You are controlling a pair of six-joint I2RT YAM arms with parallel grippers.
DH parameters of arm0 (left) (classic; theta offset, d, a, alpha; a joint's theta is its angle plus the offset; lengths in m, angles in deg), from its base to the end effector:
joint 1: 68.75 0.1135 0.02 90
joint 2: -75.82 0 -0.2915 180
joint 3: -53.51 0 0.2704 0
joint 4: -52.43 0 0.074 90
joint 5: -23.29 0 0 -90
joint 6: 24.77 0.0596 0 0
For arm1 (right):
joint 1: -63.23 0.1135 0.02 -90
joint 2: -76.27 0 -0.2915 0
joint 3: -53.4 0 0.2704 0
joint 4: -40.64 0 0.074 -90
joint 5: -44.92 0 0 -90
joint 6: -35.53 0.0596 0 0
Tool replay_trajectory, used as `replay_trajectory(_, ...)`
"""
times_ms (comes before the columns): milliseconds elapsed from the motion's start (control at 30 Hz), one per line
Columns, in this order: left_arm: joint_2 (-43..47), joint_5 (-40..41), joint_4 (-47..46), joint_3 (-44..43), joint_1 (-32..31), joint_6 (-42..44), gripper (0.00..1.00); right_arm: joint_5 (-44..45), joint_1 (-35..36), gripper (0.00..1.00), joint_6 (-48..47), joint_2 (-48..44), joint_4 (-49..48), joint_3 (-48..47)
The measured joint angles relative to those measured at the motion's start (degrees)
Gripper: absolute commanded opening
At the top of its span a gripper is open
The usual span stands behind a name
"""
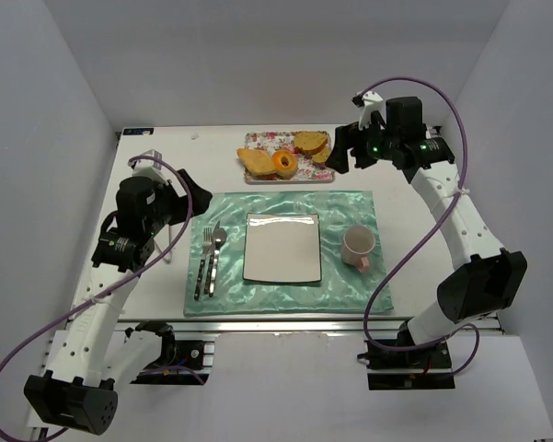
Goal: Place the bread
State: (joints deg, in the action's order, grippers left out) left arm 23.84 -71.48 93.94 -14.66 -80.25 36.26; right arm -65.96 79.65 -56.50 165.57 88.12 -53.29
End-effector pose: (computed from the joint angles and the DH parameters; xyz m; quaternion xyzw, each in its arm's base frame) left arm 0.2153 -0.0489 0.3615 -0.1062 0.8377 -0.2179 0.4893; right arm 0.3649 0.1297 0.4208 -0.2259 0.8265 0.2173 0.4675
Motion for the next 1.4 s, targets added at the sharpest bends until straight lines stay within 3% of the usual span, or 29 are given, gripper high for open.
replay_trajectory(133, -0.11, 2.91, 2.97, 0.00, 0.00, -1.03, 0.95, -3.52, -1.03, 0.89, -2.99, -0.63, 0.20, 1.73)
replay_trajectory(167, -0.11, 4.24, 4.00, 0.00, 0.00, -1.62, 0.85, -5.88, -1.42, 0.88, -5.75, -0.52, 0.72, 1.73)
replay_trajectory(233, -0.15, 6.95, 6.01, 0.00, 0.09, -2.91, 0.64, -10.21, -1.97, 0.50, -10.93, -0.37, 2.05, 1.73)
replay_trajectory(267, -0.26, 8.15, 6.95, 0.02, 0.22, -3.45, 0.35, -12.31, -2.21, 0.31, -13.00, -0.22, 2.38, 1.73)
replay_trajectory(300, -0.50, 9.05, 7.76, 0.02, 0.52, -4.11, 0.22, -14.29, -2.34, 0.00, -14.78, 0.00, 2.67, 1.73)
replay_trajectory(367, -1.40, 10.36, 9.22, 0.02, 1.46, -4.17, 0.13, -17.99, -2.43, 0.00, -16.57, 0.52, 2.97, 1.75)
replay_trajectory(400, -2.91, 10.97, 10.19, 0.02, 2.67, -4.09, 0.17, -19.58, -2.43, 0.27, -16.90, 0.79, 2.93, 1.77)
replay_trajectory(433, -4.37, 11.56, 11.06, 0.02, 3.34, -3.91, 0.28, -20.90, -2.43, 0.47, -16.96, 0.98, 2.93, 1.77)
replay_trajectory(467, -6.29, 12.26, 12.37, -0.15, 4.04, -3.65, 0.45, -22.23, -2.43, 0.58, -17.29, 1.14, 2.93, 1.79)
replay_trajectory(500, -8.63, 12.98, 13.64, -0.33, 4.66, -3.30, 0.79, -23.17, -2.43, 0.66, -17.57, 1.25, 2.82, 1.79)
replay_trajectory(533, -11.15, 13.66, 14.82, -0.39, 5.14, -3.08, 0.93, -24.15, -2.43, 0.68, -18.16, 1.31, 2.64, 1.81)
replay_trajectory(567, -13.53, 14.14, 15.96, -0.42, 5.46, -2.84, 0.98, -24.85, -2.43, 0.71, -18.43, 1.31, 2.21, 2.01)
replay_trajectory(867, -28.41, 15.08, 17.68, -0.42, 8.68, 1.29, 0.98, -26.84, -2.43, 0.72, -15.76, 0.24, -4.70, 11.74)
replay_trajectory(1133, -38.10, 16.39, 13.84, -0.63, 14.03, 6.78, 0.98, -27.26, -2.64, 0.72, -13.60, -0.33, -7.17, 12.28)
replay_trajectory(1400, -45.48, 16.59, 8.13, -2.97, 15.21, 11.34, 0.98, -27.61, -2.97, 0.72, -11.93, -0.33, -7.74, 11.91)
